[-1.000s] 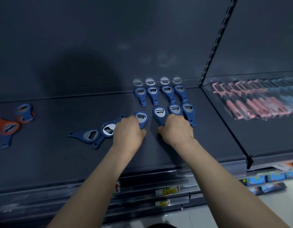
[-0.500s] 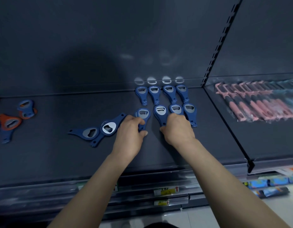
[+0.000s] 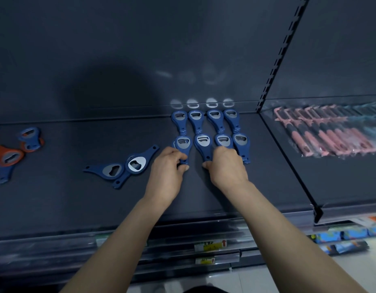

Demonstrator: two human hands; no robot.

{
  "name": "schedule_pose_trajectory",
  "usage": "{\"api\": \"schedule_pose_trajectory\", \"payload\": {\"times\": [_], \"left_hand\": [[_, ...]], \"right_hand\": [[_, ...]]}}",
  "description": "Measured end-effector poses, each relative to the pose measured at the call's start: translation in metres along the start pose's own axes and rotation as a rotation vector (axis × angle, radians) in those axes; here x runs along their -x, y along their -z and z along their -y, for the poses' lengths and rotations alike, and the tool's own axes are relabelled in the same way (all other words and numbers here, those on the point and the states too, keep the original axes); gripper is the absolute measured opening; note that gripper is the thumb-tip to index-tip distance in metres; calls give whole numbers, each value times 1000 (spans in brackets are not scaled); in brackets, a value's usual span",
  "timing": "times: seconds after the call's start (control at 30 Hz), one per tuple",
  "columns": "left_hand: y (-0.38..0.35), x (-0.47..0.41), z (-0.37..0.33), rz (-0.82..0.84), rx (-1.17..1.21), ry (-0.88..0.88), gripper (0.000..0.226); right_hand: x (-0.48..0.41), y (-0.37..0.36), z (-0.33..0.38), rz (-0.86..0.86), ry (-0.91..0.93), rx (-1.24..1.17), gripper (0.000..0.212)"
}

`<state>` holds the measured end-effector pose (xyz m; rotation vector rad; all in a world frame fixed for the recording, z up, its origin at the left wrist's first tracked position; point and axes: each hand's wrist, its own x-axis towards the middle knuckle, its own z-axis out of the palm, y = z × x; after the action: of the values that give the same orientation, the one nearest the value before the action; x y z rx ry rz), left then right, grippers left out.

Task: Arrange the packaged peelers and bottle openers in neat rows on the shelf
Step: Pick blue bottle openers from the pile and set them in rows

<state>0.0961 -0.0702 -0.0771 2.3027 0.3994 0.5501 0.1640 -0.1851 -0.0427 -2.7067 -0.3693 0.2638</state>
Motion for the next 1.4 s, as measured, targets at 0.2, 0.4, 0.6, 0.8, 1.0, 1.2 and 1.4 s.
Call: {"api": "schedule_pose_trajectory", "payload": {"times": [0.2, 0.4, 0.6, 0.8, 1.0, 1.2, 1.4], "left_hand": [[1, -2, -1, 1, -27, -42, 14], [30, 0, 9, -81, -116, -51, 13], [91, 12, 48, -134, -337, 144, 31], [122, 23, 74, 82, -404, 212, 48], [130, 23, 79, 48, -444, 229, 29], [121, 13, 69, -144, -283, 305, 28], [102, -3, 61, -66, -209, 296, 20]], "right_hand": [[3, 2, 2, -13, 0, 12, 41], [6, 4, 22, -132, 253, 33, 19], [1, -22, 64, -17, 615, 107, 29], [-12, -42, 95, 115, 715, 252, 50], [-12, -45, 105, 52, 671, 338, 26], [-7, -36, 106, 79, 437, 87, 19], [-11, -22, 91, 33, 155, -125, 41]]}}
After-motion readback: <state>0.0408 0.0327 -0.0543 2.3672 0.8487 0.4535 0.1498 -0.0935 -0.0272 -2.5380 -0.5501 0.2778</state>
